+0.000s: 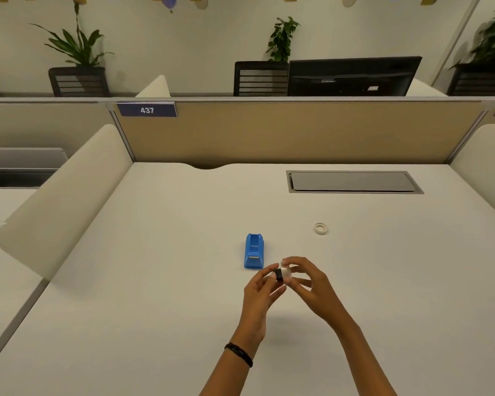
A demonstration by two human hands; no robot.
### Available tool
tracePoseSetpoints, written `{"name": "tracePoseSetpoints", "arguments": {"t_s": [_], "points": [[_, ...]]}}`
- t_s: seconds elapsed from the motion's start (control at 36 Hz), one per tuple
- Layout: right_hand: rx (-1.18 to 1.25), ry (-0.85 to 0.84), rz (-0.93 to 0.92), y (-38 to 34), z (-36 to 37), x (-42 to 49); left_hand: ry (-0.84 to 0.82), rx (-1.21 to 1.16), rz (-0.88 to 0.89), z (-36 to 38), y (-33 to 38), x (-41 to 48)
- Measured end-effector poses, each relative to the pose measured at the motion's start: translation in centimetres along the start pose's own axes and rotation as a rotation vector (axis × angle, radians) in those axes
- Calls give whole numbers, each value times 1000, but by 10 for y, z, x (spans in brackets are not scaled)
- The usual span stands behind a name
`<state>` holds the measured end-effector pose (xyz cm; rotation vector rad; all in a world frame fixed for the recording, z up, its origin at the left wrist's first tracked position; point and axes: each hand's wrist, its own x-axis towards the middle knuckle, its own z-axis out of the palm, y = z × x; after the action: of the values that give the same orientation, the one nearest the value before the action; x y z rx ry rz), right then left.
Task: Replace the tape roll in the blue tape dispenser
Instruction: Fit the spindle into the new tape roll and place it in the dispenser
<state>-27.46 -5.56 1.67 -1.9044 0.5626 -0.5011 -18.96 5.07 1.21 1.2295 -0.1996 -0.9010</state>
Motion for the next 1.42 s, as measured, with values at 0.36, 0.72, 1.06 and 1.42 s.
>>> {"name": "tracePoseSetpoints", "arguments": {"t_s": [0.36, 0.72, 1.06, 1.42], "points": [[-3, -35, 42, -1, -1, 6, 58, 83, 17, 3, -6, 4], [-10, -116, -41, 0, 2, 2, 51, 168, 15, -4, -3, 6], [-77, -167, -118, 0, 13, 2, 86, 172, 38, -14, -1, 3], [-31, -144, -26, -1, 15, 9, 167, 325, 183, -13, -2, 6]]}}
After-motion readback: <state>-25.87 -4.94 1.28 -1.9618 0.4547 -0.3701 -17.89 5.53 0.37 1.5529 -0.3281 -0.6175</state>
